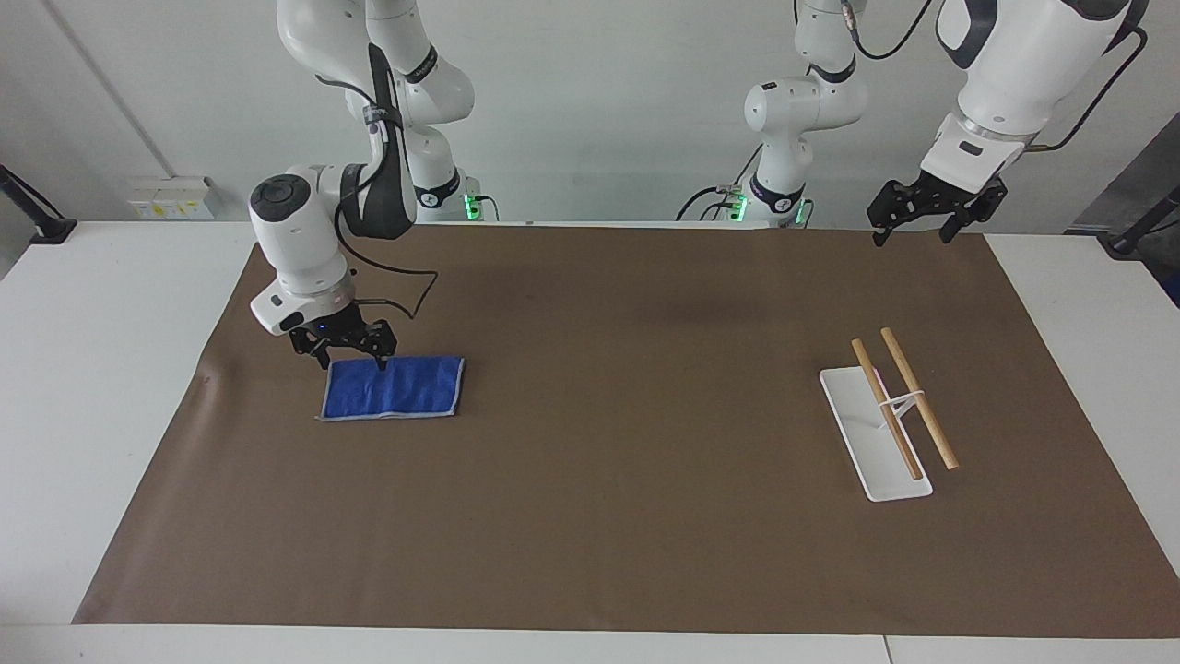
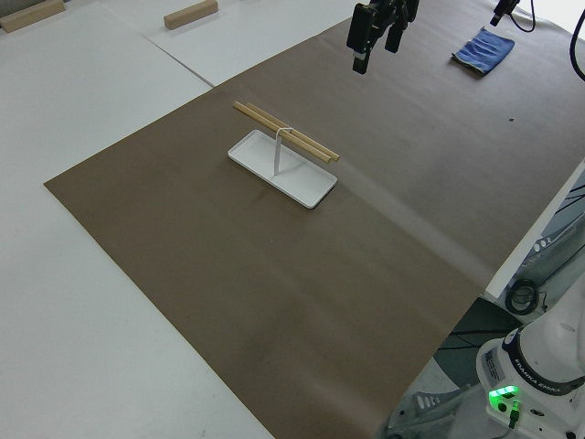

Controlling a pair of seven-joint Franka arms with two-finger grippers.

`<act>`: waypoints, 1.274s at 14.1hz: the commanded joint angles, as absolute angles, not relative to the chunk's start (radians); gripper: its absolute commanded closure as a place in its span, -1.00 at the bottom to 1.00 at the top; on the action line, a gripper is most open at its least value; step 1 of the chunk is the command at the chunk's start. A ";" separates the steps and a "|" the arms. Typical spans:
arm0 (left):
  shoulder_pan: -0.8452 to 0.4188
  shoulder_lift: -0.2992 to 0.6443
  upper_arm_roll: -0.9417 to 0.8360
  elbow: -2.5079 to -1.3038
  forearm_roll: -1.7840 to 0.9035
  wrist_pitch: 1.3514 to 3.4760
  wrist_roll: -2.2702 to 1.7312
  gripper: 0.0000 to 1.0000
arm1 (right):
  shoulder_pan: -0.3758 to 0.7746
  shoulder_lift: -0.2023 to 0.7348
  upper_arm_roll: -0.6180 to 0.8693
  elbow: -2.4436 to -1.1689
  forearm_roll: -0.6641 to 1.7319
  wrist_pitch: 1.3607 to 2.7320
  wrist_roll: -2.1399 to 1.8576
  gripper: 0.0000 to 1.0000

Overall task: Right arm passes towel to left arm to hang
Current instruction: 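Reach the right gripper down to the blue towel's edge, then grasp the blue towel edge with the right gripper and lift it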

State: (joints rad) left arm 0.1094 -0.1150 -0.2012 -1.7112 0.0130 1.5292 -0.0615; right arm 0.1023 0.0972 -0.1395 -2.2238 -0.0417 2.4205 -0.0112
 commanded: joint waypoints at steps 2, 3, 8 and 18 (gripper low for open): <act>0.104 -0.159 -0.196 -1.766 0.005 1.534 -0.074 -1.00 | 0.092 0.121 -0.132 -2.295 -0.043 2.531 -0.041 -1.00; 0.104 -0.163 -0.196 -1.775 0.005 1.535 -0.074 -1.00 | 0.091 0.130 -0.132 -2.295 -0.043 2.536 -0.041 -1.00; 0.104 -0.161 -0.196 -1.772 0.005 1.536 -0.071 -1.00 | 0.089 0.144 -0.132 -2.336 0.055 2.566 -0.084 -1.00; 0.117 -0.161 -0.183 -1.766 0.005 1.532 -0.071 -1.00 | 0.086 0.163 -0.132 -2.338 0.058 2.579 -0.098 -0.09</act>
State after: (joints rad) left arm 0.1115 -0.1332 -0.1871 -1.7398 0.0130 1.5297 -0.0621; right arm 0.0988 0.1552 -0.1396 -2.3269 0.0335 2.5575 -0.0527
